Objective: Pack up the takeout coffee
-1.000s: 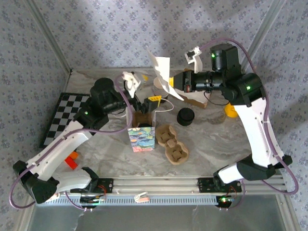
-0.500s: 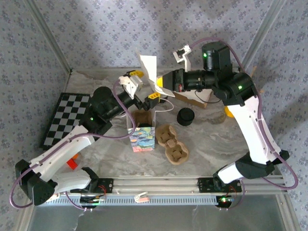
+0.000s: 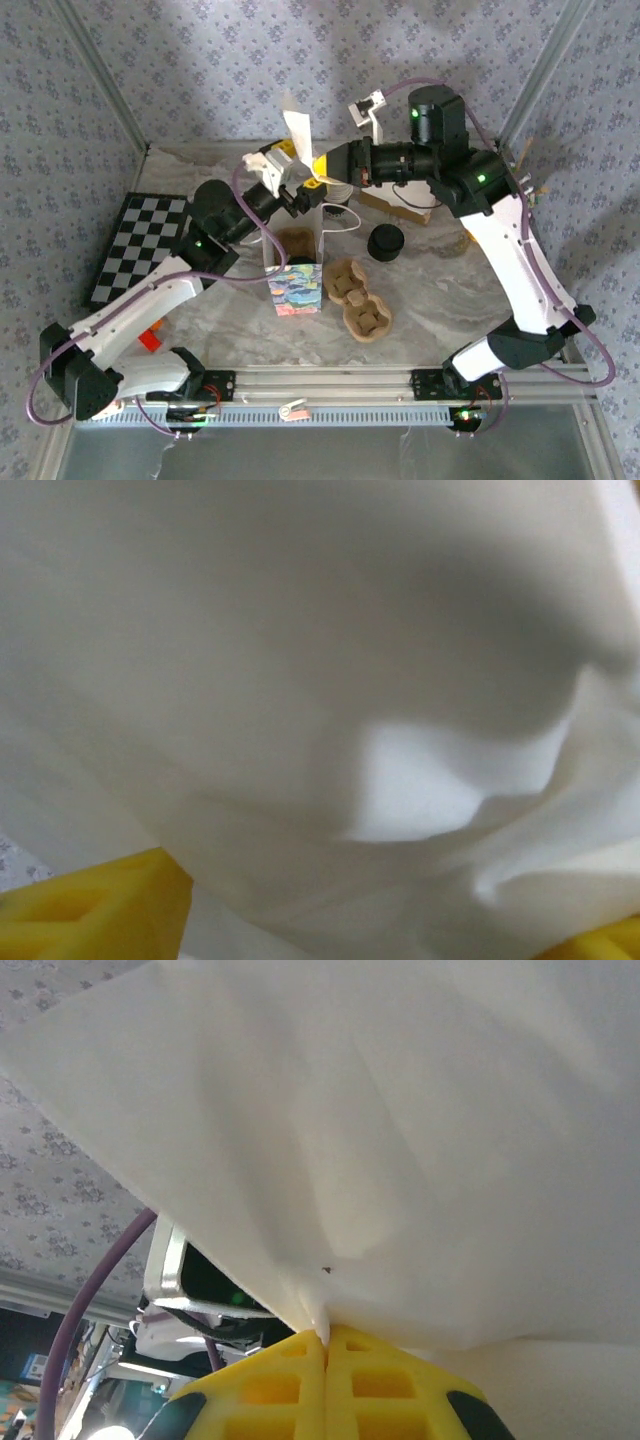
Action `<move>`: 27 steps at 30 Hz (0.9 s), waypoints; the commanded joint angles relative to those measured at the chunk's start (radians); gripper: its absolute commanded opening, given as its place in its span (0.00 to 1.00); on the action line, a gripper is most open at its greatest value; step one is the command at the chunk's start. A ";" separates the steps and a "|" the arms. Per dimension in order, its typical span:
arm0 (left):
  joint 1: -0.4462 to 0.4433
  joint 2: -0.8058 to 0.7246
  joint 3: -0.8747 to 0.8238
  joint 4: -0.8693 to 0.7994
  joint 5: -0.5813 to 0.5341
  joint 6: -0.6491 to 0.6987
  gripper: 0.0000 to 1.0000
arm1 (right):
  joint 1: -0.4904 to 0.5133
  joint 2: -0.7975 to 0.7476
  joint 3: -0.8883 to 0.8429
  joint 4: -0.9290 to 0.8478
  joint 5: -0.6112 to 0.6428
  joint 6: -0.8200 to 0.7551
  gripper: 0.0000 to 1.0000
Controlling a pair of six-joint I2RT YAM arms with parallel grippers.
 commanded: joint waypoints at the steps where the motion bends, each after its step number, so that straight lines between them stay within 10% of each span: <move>1: -0.006 0.004 0.051 0.058 0.015 0.000 0.60 | -0.003 -0.013 -0.015 0.069 -0.049 0.049 0.00; 9: -0.005 -0.066 0.031 -0.025 -0.014 0.005 0.15 | -0.037 -0.014 -0.014 0.096 -0.052 0.066 0.00; 13: -0.006 -0.109 0.071 -0.210 -0.033 -0.047 0.08 | -0.050 -0.006 0.016 0.082 -0.045 0.060 0.01; 19: -0.017 -0.155 0.246 -0.692 -0.099 -0.308 0.01 | -0.070 0.015 0.135 -0.100 0.053 -0.057 0.39; 27: -0.027 -0.080 0.514 -1.308 -0.214 -0.572 0.01 | -0.159 -0.064 -0.019 -0.097 0.081 -0.097 0.43</move>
